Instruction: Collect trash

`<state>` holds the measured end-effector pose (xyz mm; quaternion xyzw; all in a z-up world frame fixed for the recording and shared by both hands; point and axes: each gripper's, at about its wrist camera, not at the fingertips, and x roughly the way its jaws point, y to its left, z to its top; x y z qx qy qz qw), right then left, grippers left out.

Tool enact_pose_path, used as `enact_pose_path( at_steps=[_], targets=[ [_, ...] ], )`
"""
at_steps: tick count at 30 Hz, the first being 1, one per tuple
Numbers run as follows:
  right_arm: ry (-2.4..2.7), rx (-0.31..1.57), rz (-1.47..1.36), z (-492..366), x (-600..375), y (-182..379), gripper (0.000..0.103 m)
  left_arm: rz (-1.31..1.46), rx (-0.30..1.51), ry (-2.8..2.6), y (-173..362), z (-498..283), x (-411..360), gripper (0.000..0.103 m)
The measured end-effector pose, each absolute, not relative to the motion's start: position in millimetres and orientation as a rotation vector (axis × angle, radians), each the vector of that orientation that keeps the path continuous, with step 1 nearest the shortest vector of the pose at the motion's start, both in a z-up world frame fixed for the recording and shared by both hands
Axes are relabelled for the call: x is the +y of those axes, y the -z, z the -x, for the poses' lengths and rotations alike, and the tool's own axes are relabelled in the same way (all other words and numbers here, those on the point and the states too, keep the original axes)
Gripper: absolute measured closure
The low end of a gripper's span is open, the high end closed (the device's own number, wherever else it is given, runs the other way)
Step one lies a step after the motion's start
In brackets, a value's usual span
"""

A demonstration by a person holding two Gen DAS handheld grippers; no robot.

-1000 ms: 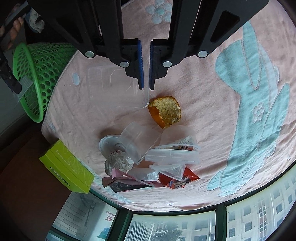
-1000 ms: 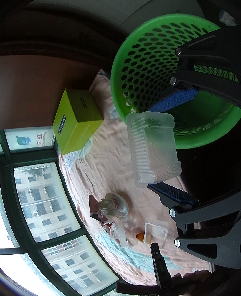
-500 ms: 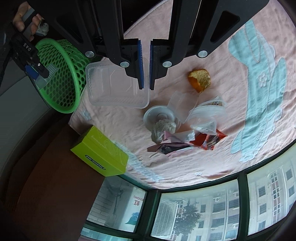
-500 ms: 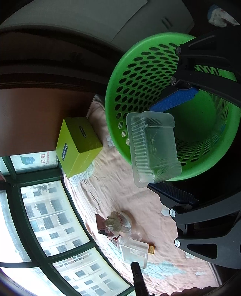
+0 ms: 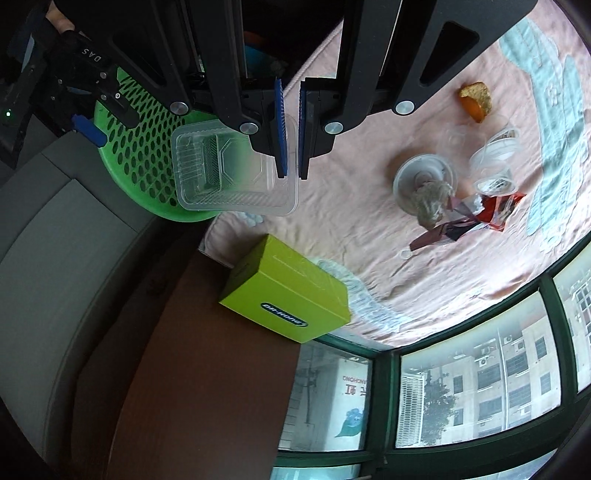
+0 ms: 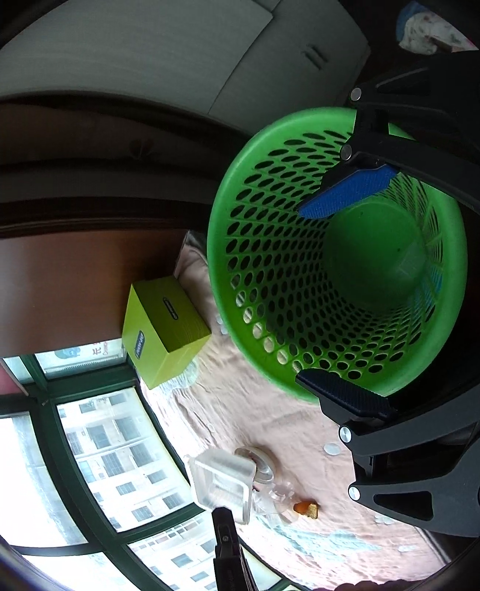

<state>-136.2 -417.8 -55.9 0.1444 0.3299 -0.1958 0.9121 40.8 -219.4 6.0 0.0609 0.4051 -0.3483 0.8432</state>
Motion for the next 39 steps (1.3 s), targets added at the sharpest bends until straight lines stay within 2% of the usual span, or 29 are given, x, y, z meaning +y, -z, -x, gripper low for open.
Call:
enact_pose_path(
  at_steps=[7,21,23,25,27,30,32,33,39],
  targets=[
    [0.437,0.633,-0.311,153.4,-424.1,46.3,0.016,-0.196,0.868,0.797,2.2,-28.4,-263.2,0.097],
    [0.495,0.613,-0.334,175.6,-440.5,46.3,0.015,-0.294,0.935,0.900,28.3,2.4,-318.8,0.097],
    [0.499,0.612,-0.336,177.6,-442.2,46.6,0.015,-0.296,0.937,0.910,29.5,5.2,-321.4,0.088],
    [0.499,0.611,-0.339,178.6,-443.3,46.8,0.015,-0.300,0.927,0.909,29.2,8.3,-322.0,0.067],
    [0.500,0.608,-0.341,179.1,-443.3,47.1,0.015,-0.294,0.920,0.916,28.4,10.0,-320.9,0.064],
    [0.493,0.610,-0.342,177.7,-442.3,47.2,0.015,-0.282,0.920,0.909,26.3,9.4,-315.9,0.053],
    [0.485,0.611,-0.340,176.1,-440.3,47.2,0.015,-0.275,0.916,0.897,24.6,7.6,-310.3,0.052],
    [0.478,0.612,-0.340,174.4,-439.3,47.1,0.015,-0.272,0.914,0.885,23.6,6.2,-306.6,0.045],
    [0.427,0.613,-0.327,159.4,-427.6,44.3,0.015,-0.224,0.882,0.795,11.8,-8.7,-271.5,0.039]
  ],
)
